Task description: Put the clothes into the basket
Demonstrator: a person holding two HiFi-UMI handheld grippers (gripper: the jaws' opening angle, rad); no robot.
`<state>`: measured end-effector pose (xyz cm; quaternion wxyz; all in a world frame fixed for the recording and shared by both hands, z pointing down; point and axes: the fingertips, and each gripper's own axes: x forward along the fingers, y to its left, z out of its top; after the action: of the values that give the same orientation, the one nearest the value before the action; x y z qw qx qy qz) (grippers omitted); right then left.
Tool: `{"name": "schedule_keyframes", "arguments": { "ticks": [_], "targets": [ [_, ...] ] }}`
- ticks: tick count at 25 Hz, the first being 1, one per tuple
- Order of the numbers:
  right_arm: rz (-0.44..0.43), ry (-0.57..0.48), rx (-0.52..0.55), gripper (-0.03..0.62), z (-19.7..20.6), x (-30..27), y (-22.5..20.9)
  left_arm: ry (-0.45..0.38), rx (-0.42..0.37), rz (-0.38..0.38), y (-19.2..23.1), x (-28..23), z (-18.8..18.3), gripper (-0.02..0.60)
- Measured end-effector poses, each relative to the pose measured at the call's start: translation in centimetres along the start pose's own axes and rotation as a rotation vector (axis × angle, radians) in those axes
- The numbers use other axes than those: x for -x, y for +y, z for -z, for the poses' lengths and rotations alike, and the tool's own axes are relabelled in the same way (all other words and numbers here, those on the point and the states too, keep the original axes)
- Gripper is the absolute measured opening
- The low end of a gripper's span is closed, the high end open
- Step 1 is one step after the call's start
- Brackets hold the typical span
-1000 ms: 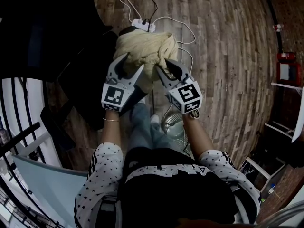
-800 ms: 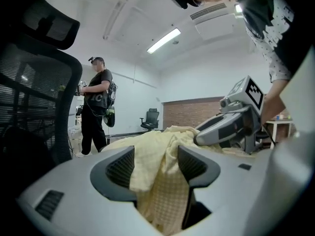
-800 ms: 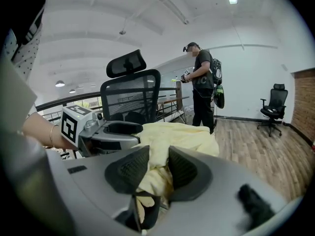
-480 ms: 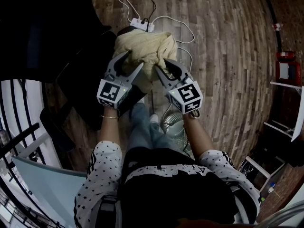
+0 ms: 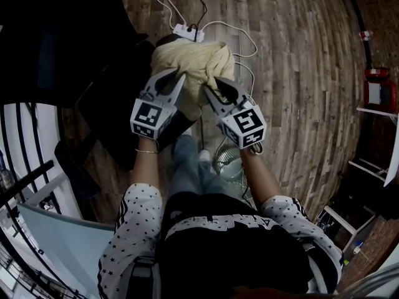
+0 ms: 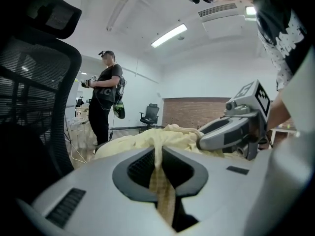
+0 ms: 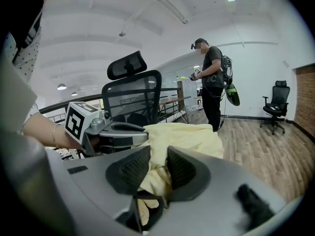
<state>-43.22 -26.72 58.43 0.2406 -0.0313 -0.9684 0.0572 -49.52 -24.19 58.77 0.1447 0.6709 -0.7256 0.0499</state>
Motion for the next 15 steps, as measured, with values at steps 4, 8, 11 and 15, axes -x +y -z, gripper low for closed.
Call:
{"name": "schedule_keyframes", "arguments": {
  "ticks": [4,8,11,15],
  "targets": [
    [-0.004,-0.014,-0.009,0.111,-0.2,0.2,0.2,0.022,-0.019,0.003,-0.6,0.2,0.0,0.041],
    [-0.011,-0.019,-0.012,0.107,-0.5,0.7,0.5,0.032,-0.026,0.023,-1.5,0.7,-0.4,0.04],
    [-0.012,-0.021,-0.005,0.106,-0.8,1.1,0.8,0.031,-0.031,0.03,-2.2,1.0,-0.7,0.04],
    [-0.013,-0.033,0.003,0.105,-1.4,1.8,1.3,0.024,-0.038,0.026,-2.9,1.6,-1.4,0.039]
  ]
}}
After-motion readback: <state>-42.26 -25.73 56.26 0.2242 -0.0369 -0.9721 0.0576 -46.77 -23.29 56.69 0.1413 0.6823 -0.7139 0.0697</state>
